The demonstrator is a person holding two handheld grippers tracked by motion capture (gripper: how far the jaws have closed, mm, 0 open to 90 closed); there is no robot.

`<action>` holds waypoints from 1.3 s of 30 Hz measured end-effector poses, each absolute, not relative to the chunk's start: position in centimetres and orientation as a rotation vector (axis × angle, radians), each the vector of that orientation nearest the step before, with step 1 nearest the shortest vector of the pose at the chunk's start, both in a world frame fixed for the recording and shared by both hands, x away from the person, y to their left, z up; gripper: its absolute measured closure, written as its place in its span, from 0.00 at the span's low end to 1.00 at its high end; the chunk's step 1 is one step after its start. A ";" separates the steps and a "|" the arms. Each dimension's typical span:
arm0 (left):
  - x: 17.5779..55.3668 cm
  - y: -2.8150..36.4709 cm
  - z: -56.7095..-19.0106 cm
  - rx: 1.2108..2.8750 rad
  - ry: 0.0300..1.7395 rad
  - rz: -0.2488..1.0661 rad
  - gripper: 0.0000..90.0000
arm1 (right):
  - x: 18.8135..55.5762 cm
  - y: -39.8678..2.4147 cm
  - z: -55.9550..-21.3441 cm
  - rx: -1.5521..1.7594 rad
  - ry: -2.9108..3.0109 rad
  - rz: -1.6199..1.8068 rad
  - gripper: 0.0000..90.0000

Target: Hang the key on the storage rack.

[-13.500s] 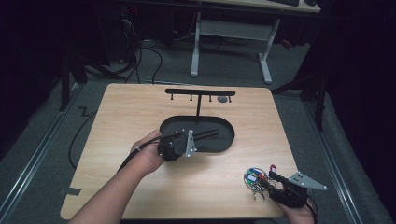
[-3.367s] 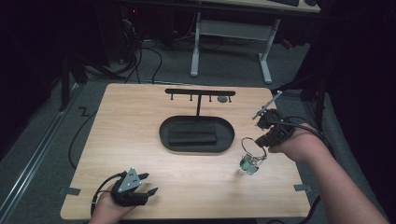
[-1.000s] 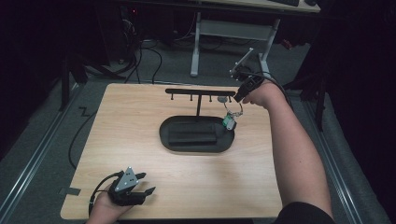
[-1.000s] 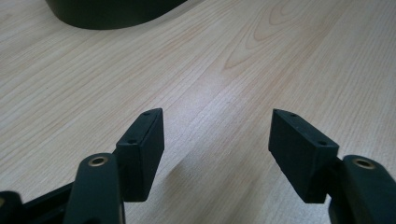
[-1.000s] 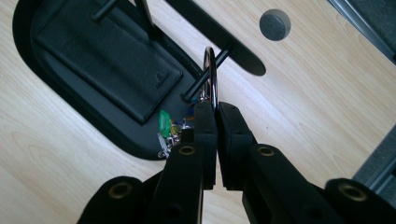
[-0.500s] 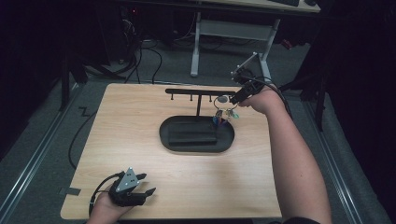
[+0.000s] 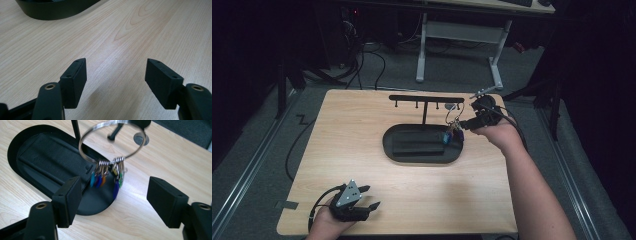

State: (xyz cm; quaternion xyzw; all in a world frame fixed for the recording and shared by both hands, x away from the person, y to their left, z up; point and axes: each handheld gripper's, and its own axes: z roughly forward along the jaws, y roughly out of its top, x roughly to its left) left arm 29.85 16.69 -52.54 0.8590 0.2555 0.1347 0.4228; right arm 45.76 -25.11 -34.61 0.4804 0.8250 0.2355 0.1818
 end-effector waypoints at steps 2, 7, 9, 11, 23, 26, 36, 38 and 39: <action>29.9 16.6 -52.6 2.161 0.636 0.335 0.38 | 44.7 -25.4 -35.4 1.354 2.307 0.705 0.28; 29.8 16.4 -52.8 2.167 0.634 0.350 0.36 | 42.4 -25.9 -37.5 1.326 2.302 0.713 0.27; 29.8 16.5 -52.7 2.162 0.645 0.349 0.35 | 41.5 -26.1 -38.2 1.325 2.293 0.741 0.25; 29.6 16.5 -52.7 2.160 0.653 0.356 0.34 | 40.5 -26.2 -39.1 1.312 2.280 0.768 0.24; 28.5 16.6 -52.6 2.153 0.674 0.390 0.33 | 33.5 -26.1 -46.1 1.207 2.178 0.953 0.17; 28.5 16.8 -52.8 2.153 0.676 0.382 0.33 | 32.0 -26.3 -48.2 1.216 2.153 0.991 0.17; 28.2 16.9 -52.9 2.139 0.696 0.391 0.33 | 26.8 -28.3 -51.7 1.142 2.126 1.057 0.17; 27.9 16.9 -53.0 2.149 0.693 0.402 0.33 | 25.6 -28.8 -52.1 1.146 2.094 1.080 0.17; 27.8 17.0 -53.1 2.155 0.693 0.405 0.33 | 25.2 -29.1 -52.2 1.155 2.092 1.094 0.17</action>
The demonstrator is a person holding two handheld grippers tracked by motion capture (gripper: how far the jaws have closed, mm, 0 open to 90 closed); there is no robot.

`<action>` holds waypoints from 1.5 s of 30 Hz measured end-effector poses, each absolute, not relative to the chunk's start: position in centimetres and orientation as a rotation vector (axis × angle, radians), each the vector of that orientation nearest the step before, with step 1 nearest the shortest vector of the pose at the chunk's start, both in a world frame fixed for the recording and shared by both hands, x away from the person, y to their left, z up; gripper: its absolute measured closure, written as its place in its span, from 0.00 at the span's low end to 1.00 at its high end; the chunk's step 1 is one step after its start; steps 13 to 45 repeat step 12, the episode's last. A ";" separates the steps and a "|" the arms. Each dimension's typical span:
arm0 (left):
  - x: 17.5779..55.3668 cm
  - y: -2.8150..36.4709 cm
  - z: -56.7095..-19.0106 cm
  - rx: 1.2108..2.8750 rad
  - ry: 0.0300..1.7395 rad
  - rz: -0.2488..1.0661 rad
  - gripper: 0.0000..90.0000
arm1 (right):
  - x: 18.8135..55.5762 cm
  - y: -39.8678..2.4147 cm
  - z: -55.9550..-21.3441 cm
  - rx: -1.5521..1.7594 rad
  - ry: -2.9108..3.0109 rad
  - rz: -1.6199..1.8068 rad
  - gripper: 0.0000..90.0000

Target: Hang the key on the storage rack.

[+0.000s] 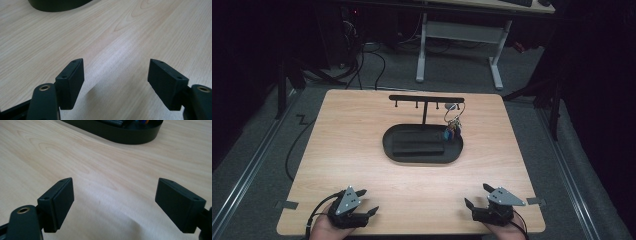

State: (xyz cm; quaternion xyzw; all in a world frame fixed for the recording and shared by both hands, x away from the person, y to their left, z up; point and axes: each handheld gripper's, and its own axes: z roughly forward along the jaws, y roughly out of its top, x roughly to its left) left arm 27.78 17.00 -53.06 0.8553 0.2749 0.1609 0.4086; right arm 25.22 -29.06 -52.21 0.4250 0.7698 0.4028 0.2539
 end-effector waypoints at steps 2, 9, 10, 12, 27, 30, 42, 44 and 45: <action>27.6 17.2 -53.0 2.160 0.695 0.416 0.33 | 25.2 -29.3 -52.4 1.174 2.104 1.096 0.17; 27.8 17.3 -52.4 2.129 0.683 0.429 0.34 | 25.1 -29.4 -52.3 1.201 2.067 1.085 0.17; 27.8 17.2 -52.4 2.138 0.675 0.432 0.34 | 25.0 -29.4 -52.4 1.202 2.066 1.073 0.17; 27.9 17.0 -52.4 2.146 0.661 0.438 0.34 | 24.9 -29.6 -52.3 1.207 2.058 1.065 0.17; 27.9 17.0 -52.4 2.146 0.661 0.438 0.34 | 24.9 -29.6 -52.3 1.207 2.058 1.065 0.17; 27.9 17.0 -52.4 2.146 0.661 0.438 0.34 | 24.9 -29.6 -52.3 1.207 2.058 1.065 0.17; 27.9 17.0 -52.4 2.146 0.661 0.438 0.34 | 24.9 -29.6 -52.3 1.207 2.058 1.065 0.17; 27.9 17.0 -52.4 2.146 0.661 0.438 0.34 | 24.9 -29.6 -52.3 1.207 2.058 1.065 0.17; 27.9 17.0 -52.4 2.146 0.661 0.438 0.34 | 24.9 -29.6 -52.3 1.207 2.058 1.065 0.17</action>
